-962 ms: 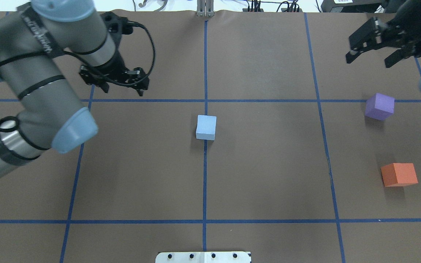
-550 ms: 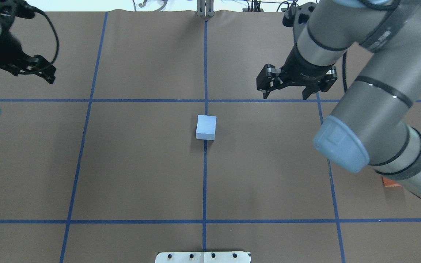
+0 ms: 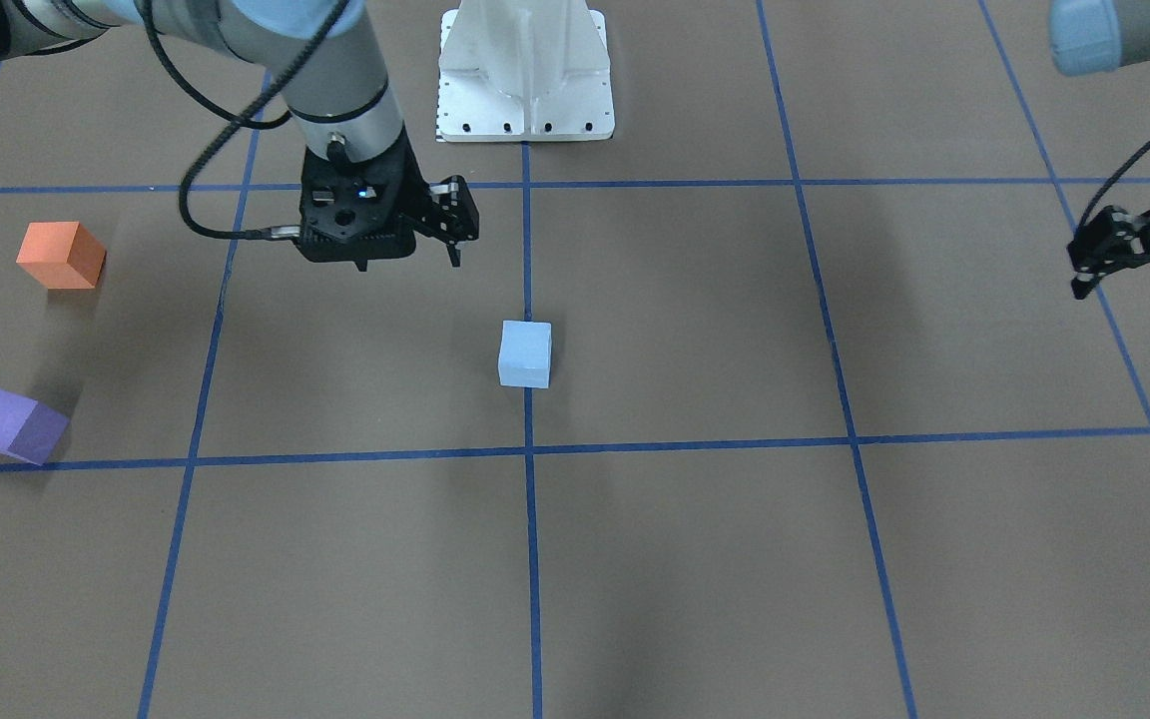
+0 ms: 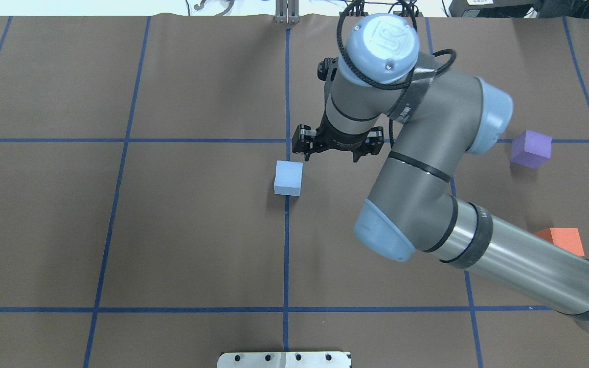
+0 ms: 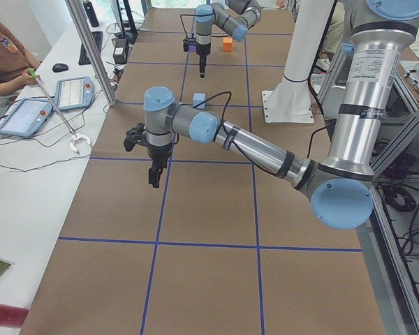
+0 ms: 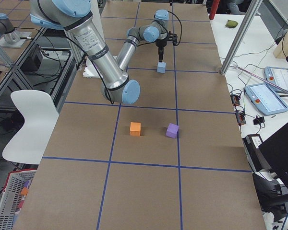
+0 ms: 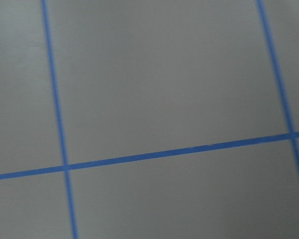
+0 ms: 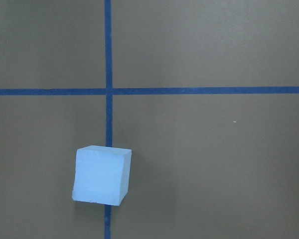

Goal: Place blue block between orange and purple blocks
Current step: 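Withdraw the left arm while the right gripper reaches down to the light blue cube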

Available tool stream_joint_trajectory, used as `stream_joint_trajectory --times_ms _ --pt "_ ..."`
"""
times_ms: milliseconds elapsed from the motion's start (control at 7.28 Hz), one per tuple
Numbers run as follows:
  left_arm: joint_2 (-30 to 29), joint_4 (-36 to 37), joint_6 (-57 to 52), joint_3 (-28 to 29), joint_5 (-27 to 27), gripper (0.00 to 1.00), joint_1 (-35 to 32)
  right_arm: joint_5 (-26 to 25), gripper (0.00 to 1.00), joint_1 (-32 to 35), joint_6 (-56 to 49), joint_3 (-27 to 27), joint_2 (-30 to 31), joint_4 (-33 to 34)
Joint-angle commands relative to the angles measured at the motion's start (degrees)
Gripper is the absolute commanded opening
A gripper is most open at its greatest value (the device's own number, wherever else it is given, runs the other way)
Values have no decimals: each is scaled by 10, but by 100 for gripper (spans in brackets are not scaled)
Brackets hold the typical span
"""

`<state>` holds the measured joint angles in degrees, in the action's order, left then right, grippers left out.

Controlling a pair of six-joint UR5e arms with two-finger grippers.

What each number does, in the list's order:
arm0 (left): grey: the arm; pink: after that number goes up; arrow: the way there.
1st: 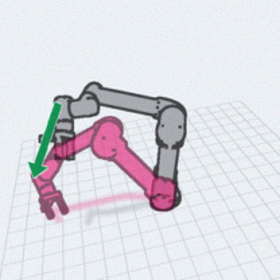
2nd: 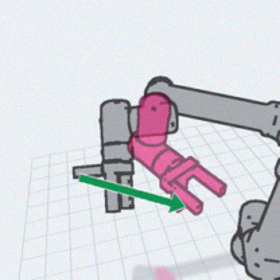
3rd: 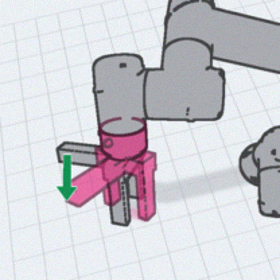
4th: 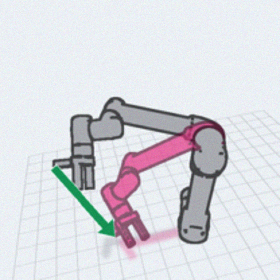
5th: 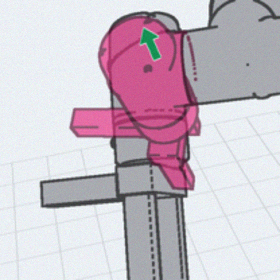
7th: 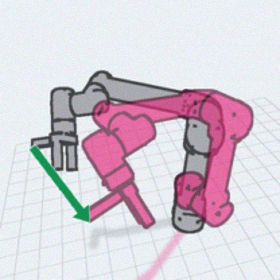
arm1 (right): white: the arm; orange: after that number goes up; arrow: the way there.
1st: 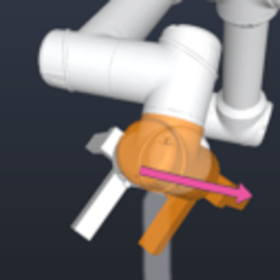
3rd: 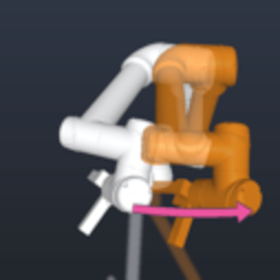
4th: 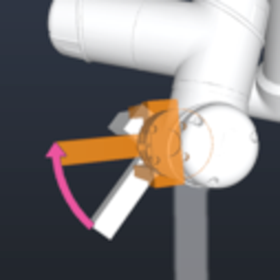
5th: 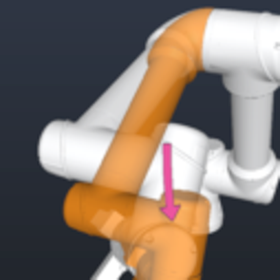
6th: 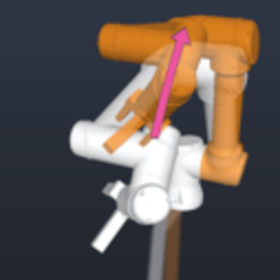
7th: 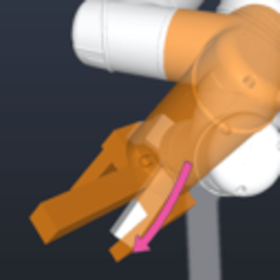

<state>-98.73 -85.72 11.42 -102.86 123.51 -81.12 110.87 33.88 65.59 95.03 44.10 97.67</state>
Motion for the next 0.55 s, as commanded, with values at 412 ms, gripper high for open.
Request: stream_joint_trajectory --times_ms 412 --pt "6 -78 -150 101 -2 100 -55 -39 100 -34 23 -165 -57 -103"
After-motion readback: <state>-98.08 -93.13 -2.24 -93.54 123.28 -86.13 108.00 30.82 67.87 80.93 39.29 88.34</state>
